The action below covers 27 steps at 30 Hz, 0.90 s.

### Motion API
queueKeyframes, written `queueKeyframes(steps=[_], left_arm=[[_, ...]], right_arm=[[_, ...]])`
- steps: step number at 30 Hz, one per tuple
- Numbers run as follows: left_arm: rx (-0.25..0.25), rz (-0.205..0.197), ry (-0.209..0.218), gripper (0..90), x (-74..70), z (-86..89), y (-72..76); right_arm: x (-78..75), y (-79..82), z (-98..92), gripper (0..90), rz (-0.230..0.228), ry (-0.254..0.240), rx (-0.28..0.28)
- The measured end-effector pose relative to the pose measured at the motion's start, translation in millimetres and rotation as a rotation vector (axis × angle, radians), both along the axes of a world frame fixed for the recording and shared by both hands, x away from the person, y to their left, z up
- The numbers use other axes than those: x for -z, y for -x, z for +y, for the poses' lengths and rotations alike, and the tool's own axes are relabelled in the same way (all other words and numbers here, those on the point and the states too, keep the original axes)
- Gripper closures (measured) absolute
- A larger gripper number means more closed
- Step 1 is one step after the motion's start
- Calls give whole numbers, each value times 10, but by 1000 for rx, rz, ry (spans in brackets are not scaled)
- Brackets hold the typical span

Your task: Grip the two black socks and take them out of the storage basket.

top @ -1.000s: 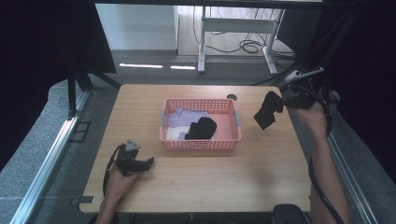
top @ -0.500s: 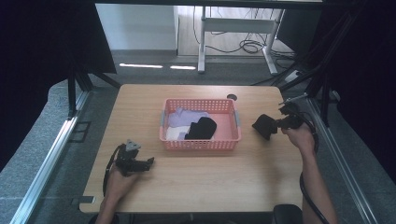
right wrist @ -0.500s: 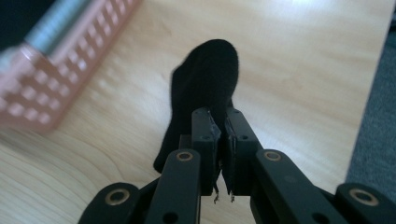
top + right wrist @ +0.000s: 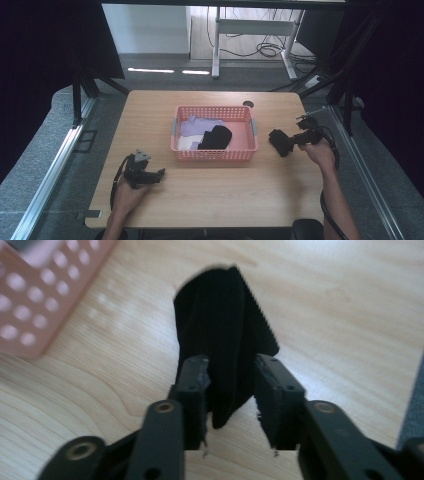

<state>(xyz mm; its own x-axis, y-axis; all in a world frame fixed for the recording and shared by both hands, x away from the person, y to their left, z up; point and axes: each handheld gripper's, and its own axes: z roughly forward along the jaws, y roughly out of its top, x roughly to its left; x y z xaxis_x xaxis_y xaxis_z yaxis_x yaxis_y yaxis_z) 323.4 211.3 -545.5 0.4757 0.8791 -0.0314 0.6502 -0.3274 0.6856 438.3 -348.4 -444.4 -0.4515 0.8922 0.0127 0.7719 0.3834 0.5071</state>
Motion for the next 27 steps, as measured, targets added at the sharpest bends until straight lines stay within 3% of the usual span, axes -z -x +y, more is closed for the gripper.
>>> queueKeyframes(steps=[7, 15, 20, 27], left_arm=[[0, 1, -1, 127, -1, 0, 0], [1, 0, -2, 127, 0, 2, 0], [2, 0, -3, 127, -1, 3, -1], [2, 0, -3, 127, -1, 3, -1]], right_arm=[[-223, -5, 111, 492, -32, -27, -26], [-459, -92, 584, 436, -72, -53, -157], [-447, -183, 984, 427, -74, -56, -249], [-286, -304, 1530, 420, -49, -27, -349]])
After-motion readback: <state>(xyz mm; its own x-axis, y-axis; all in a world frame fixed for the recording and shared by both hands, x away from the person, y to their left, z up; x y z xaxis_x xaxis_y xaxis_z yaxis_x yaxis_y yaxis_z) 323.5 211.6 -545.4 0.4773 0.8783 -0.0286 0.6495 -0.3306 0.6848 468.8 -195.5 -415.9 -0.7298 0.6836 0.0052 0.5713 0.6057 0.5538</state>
